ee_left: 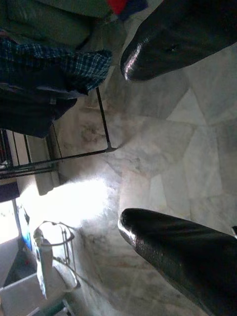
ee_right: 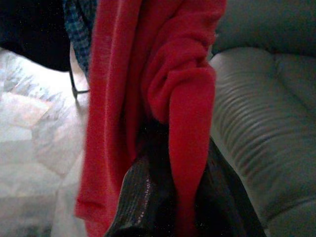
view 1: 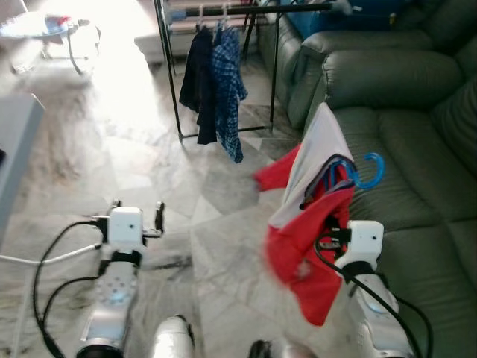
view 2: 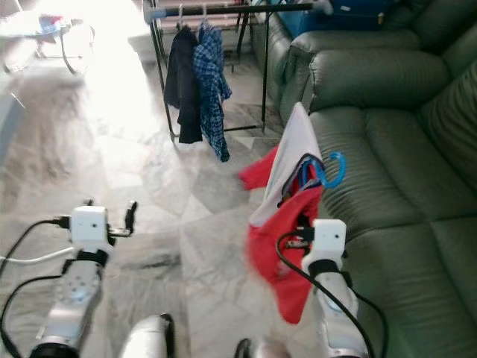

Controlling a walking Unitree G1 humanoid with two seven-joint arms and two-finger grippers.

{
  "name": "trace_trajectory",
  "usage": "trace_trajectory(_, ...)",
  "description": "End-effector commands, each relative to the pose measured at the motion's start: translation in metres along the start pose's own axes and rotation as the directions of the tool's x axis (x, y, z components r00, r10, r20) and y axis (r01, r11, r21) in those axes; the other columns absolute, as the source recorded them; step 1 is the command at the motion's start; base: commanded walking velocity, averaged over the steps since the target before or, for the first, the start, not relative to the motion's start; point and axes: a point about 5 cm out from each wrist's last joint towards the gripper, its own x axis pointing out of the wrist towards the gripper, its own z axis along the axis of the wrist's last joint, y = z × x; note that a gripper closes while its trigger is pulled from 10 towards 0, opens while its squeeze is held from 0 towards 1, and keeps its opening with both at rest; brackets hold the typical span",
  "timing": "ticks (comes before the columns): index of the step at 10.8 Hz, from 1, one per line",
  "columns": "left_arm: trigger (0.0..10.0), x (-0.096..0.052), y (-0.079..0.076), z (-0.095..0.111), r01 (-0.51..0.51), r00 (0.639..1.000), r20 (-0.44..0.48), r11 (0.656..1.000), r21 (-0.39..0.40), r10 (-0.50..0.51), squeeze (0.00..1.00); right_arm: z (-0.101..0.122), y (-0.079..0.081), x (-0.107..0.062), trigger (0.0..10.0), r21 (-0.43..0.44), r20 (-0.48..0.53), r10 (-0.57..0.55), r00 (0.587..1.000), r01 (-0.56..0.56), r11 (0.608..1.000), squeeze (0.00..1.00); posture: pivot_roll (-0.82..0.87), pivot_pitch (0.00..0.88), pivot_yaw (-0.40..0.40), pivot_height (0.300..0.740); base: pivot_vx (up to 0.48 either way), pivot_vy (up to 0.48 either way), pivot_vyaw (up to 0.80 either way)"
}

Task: Hang hanger

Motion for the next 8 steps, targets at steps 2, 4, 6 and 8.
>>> trace_trajectory(2,10.0,0.0005,-0.0026,-0.0017,0.016,1.000,-0.010,1.000,0.002,-0.016,0.00,0.0028,-0.0055,0.0009,10.0,0.002,0.025,-0.036,0.999,0.036,0.999,0.00,-0.01,0.108,-0.055,0.740,0.268,0.000,0.00)
trace_trajectory(4,10.0,0.0005,-0.0026,-0.0017,0.016,1.000,-0.010,1.000,0.002,-0.016,0.00,0.0028,-0.0055,0.0009,10.0,0.002,0.025,-0.036,0.999,0.036,0.999,0.00,-0.01,0.108,-0.055,0.740,0.266,0.000,0.00)
trace_trajectory(6,10.0,0.0005,-0.0026,-0.0017,0.016,1.000,-0.010,1.000,0.002,-0.016,0.00,0.0028,-0.0055,0.0009,10.0,0.002,0.025,-0.036,0.999,0.036,0.999,0.00,-0.01,0.108,-0.055,0.740,0.266,0.000,0.00)
trace_trajectory(8,10.0,0.0005,-0.0026,-0.0017,0.016,1.000,-0.010,1.000,0.002,-0.016,0.00,0.0028,-0.0055,0.0009,10.0,0.002,0.025,-0.036,0.999,0.036,0.999,0.00,-0.01,0.108,-0.055,0.740,0.266,0.000,0.00)
